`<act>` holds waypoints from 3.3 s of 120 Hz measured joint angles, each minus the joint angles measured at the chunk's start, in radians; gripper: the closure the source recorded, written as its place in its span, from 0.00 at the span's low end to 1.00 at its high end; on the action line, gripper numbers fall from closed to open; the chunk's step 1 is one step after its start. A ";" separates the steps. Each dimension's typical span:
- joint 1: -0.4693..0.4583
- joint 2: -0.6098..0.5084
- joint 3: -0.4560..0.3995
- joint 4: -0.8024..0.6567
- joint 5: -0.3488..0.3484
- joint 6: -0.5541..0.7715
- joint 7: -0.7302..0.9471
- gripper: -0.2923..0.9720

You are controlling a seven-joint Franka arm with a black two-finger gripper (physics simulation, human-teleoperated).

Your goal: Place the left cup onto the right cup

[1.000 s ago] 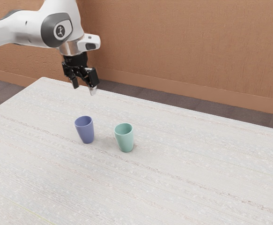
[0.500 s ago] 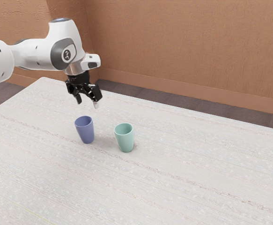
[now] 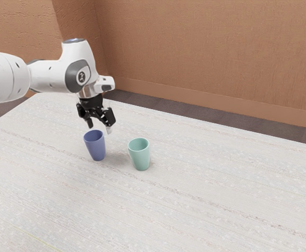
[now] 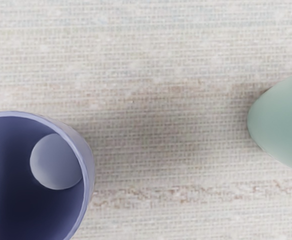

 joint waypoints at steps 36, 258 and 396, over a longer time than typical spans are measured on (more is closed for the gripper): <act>0.000 0.041 0.003 0.016 0.000 0.008 0.015 0.39; 0.000 0.172 0.035 0.050 -0.007 0.099 0.031 0.80; -0.041 -0.041 0.023 0.035 0.025 -0.030 0.025 0.85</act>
